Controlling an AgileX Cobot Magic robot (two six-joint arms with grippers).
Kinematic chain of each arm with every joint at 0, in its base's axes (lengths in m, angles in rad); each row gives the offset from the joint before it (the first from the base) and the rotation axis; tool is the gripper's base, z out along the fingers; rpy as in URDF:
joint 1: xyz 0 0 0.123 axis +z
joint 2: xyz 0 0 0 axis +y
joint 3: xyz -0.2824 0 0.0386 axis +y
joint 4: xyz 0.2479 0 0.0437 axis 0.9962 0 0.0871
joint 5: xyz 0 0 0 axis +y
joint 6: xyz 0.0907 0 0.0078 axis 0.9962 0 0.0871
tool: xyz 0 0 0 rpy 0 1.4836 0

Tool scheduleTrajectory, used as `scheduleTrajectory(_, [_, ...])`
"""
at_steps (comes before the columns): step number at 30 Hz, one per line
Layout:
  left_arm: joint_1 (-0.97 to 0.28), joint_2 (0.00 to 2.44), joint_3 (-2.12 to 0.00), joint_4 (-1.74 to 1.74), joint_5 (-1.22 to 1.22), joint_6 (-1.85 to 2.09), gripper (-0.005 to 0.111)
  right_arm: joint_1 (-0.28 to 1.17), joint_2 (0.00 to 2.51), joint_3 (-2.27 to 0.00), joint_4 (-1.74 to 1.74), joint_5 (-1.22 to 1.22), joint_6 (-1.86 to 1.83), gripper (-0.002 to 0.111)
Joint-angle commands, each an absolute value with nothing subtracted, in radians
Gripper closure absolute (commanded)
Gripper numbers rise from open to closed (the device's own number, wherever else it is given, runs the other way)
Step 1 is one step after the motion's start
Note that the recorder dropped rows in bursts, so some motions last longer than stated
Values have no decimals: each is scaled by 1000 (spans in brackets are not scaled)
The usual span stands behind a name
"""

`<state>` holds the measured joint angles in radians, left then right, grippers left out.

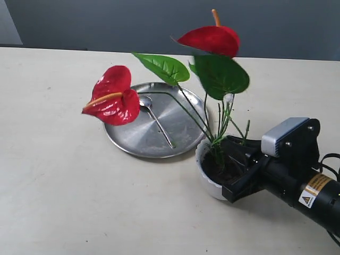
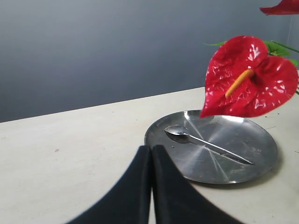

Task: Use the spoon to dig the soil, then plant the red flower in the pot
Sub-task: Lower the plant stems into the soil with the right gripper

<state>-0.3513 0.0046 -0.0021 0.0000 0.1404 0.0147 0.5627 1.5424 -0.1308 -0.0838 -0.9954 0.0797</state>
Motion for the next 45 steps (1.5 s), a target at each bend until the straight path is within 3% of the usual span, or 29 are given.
scheduleTrajectory(1, [-358, 0, 0, 0, 127, 11, 106, 559, 1560, -105, -60, -793, 79, 109])
scheduleTrajectory(7, [-358, 0, 0, 0, 127, 11, 106, 559, 1560, -105, -60, -791, 79, 108])
scheduleTrajectory(14, [-358, 0, 0, 0, 127, 11, 106, 559, 1560, -105, -99, -786, 79, 79])
scheduleTrajectory(45, [-358, 0, 0, 0, 127, 11, 106, 559, 1473, -105, -130, -948, 83, 79])
